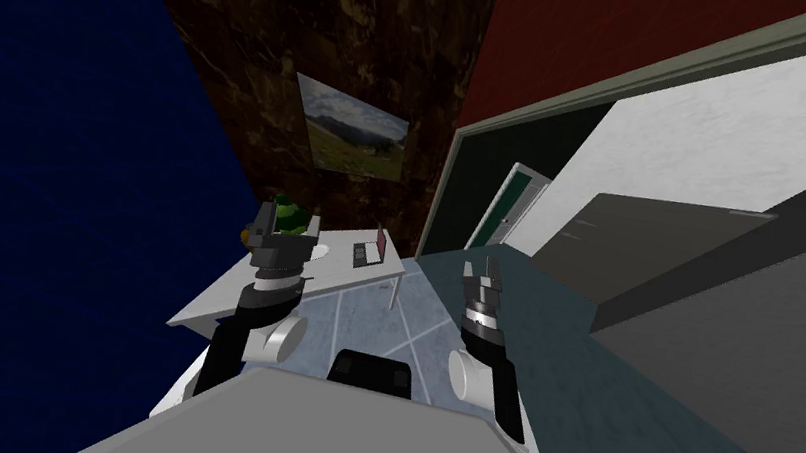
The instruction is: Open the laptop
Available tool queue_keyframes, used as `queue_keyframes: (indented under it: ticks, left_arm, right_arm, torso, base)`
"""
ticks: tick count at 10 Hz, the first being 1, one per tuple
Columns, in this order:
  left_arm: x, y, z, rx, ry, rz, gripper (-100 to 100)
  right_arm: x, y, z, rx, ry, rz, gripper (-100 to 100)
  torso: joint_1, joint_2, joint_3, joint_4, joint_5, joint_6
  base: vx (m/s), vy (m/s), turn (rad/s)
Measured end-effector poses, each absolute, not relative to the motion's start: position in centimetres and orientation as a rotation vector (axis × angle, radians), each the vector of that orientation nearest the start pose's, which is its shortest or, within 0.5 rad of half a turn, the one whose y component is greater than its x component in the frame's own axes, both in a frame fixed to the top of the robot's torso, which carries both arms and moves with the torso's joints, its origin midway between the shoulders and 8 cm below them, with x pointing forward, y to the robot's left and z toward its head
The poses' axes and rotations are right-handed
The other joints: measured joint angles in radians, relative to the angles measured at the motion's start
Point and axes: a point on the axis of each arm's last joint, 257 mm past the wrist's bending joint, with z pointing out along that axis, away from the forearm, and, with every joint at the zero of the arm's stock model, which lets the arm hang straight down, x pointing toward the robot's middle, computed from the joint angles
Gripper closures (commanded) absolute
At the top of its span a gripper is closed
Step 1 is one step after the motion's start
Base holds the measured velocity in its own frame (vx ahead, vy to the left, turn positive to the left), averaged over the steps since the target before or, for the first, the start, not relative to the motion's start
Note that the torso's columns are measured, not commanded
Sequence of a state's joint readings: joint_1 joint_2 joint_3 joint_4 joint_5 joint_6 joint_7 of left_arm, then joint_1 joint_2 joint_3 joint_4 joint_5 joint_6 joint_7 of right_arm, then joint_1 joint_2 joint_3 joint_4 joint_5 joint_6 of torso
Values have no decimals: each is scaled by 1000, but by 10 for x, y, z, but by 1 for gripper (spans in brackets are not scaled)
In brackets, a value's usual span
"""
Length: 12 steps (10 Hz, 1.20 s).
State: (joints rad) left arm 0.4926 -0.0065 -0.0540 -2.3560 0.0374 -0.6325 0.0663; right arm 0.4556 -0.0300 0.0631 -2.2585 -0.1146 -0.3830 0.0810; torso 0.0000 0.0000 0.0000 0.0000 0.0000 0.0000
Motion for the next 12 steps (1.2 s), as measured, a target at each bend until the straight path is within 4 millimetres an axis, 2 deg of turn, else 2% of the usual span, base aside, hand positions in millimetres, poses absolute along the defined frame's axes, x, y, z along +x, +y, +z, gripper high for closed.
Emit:
queue_keyframes:
  ticks: [2,9,10,12]
  left_arm:
    - [303,261,81,-537,414,-1487,0]
    - [303,261,81,-537,414,-1488,0]
    - [303,261,81,-537,414,-1488,-100]
    - [308,258,77,-527,458,-1496,-100]
  right_arm:
    - [373,-264,5,761,672,1360,0]
    - [373,-264,5,761,672,1360,0]
    - [373,-264,5,761,672,1360,0]
    - [373,-264,5,762,672,1360,0]
  torso:
    - [0,104,-209,105,0,0]
    - [0,618,-1234,617,0,0]
    - [0,691,-1382,691,0,0]
    - [-2,733,-1471,734,0,0]
  base:
    - [0,0,0]
    - [0,0,0]
    - [20,-14,20]
    - [46,-44,39]
